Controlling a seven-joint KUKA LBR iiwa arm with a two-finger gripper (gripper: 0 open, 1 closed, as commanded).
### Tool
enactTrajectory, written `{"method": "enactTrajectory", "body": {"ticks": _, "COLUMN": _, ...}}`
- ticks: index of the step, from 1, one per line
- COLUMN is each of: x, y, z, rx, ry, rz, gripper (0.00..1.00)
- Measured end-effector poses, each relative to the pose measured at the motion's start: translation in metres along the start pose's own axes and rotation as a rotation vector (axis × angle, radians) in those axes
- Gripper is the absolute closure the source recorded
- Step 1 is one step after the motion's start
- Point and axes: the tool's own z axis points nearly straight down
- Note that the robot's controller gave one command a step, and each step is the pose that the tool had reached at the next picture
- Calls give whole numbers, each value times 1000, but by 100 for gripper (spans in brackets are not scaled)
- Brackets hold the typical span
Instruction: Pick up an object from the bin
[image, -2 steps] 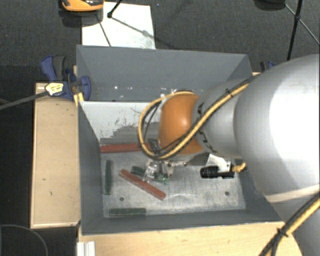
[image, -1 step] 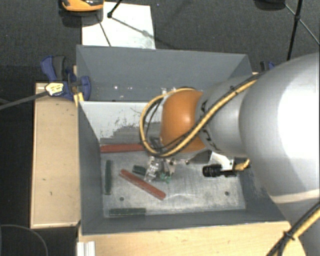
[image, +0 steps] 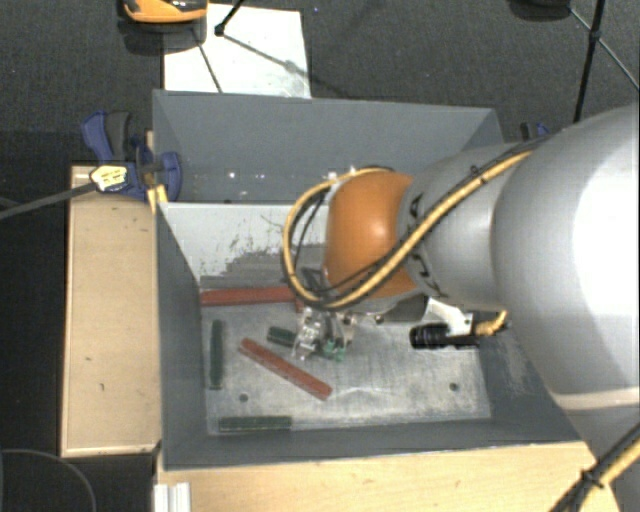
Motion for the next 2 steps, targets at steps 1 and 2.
{"method": "enactTrajectory", "body": {"ticks": 1, "x": 0, "y": 0, "z": -21, "rx": -1, "ry": -2, "rz": -1, "gripper": 100}}
{"method": "enactTrajectory", "body": {"ticks": 2, "x": -1, "y": 1, "z": -37, "rx": -4, "ry": -6, "rz": -2, "gripper": 100}}
